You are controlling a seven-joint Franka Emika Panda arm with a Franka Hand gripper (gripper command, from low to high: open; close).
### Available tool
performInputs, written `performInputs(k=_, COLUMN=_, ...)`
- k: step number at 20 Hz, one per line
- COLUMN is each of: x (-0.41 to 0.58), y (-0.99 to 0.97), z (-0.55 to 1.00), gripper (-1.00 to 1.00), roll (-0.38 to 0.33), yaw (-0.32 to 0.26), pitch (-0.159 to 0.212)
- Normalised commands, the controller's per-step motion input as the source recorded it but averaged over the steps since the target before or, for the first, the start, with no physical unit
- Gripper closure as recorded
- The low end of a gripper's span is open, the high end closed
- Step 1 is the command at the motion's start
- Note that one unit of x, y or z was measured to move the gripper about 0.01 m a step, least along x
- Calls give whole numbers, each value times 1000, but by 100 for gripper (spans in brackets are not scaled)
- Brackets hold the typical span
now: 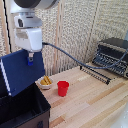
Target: Please shift your gripper toward the book. Carefully hold the book with your gripper. Gently transport the book using your gripper to the caddy's front section. Safely let the book go into the caddy's front area.
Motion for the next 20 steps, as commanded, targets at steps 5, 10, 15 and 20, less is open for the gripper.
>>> performInputs(k=5, x=-259, y=689, z=0, gripper=100, roll=-32, yaw=-105, pitch=29)
performInputs(k=10, x=-97, y=625, z=0, gripper=100, roll=-21, yaw=-155, pitch=47)
performInputs(k=15, x=-4, y=568, z=0, gripper=100, roll=-1, yaw=-210, pitch=6)
performInputs(k=20, x=0, y=581, z=0, gripper=100, roll=-7, yaw=-206, pitch=9)
